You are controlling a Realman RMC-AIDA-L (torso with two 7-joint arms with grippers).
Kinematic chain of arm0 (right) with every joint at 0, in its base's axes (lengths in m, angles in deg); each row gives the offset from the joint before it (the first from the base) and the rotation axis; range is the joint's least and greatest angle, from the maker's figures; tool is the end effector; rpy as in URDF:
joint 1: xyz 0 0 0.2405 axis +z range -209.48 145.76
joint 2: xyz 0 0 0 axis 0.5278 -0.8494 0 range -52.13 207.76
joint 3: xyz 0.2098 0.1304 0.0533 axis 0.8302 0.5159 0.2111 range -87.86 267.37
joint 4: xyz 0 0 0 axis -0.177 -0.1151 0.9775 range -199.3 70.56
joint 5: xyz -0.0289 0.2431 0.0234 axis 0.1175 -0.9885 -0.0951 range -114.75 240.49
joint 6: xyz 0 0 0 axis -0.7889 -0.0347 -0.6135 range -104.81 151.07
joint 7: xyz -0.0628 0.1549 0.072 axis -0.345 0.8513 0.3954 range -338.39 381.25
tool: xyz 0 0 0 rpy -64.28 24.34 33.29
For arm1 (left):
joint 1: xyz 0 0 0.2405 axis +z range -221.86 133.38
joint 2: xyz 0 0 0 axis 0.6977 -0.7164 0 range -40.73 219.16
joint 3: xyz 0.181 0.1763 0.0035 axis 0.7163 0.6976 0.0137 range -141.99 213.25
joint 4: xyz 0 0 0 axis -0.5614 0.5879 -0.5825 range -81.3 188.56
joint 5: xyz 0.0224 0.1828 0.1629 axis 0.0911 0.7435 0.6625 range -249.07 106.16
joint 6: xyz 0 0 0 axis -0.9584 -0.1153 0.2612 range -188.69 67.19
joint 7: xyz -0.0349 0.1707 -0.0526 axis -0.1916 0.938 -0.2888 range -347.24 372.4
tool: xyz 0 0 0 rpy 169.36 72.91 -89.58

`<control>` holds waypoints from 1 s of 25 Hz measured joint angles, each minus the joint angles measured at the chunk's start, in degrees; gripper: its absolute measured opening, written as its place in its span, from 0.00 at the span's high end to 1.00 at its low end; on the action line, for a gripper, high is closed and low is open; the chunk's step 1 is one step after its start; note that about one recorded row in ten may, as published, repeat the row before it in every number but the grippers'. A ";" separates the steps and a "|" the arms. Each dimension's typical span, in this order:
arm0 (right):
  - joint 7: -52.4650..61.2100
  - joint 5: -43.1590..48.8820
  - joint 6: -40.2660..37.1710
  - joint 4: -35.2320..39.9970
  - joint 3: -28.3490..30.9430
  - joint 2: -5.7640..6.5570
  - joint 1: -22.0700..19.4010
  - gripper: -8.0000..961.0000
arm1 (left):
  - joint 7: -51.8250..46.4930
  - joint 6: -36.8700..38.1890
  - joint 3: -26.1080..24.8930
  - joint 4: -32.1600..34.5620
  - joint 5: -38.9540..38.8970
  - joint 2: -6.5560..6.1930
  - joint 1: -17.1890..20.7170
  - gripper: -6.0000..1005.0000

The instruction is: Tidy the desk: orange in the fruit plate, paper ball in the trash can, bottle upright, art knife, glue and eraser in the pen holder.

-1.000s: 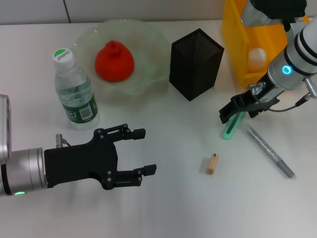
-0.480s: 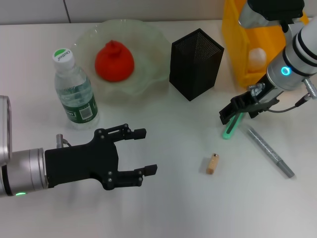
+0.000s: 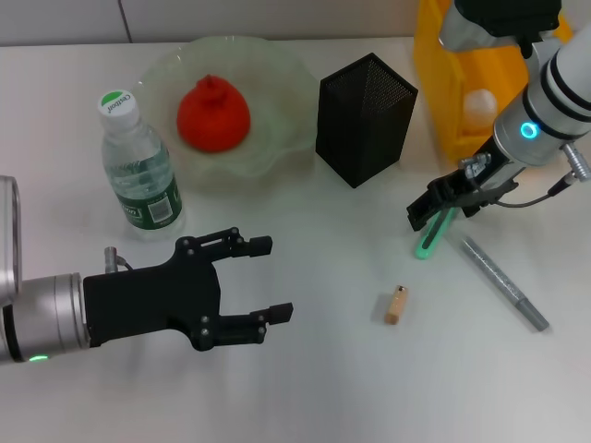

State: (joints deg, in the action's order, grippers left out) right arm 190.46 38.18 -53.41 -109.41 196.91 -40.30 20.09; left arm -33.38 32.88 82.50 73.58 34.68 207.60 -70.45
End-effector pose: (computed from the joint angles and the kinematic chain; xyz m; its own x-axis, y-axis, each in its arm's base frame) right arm 0.2121 0.4463 -0.0670 0.3688 -0.9276 0.0589 -0.7644 -0.3387 -0.5486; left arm -0.2789 0.2967 -0.0850 0.8136 0.0643 0.5778 0.1842 -0.9712 -0.1512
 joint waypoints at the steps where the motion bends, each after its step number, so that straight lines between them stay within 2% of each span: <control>1: 0.00 0.00 0.04 0.01 -0.92 -0.01 0.08 0.14 | 0.00 -0.02 -0.02 0.00 -0.02 -0.03 -0.06 0.20; 25: 0.14 0.00 -0.04 0.14 -3.77 -0.01 0.69 0.14 | 0.06 -0.02 0.06 0.79 0.20 -0.17 -0.27 0.20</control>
State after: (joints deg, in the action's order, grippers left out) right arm 190.59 38.18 -53.45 -109.28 193.15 -40.31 20.78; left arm -33.31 32.86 82.56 74.37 34.87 207.43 -70.71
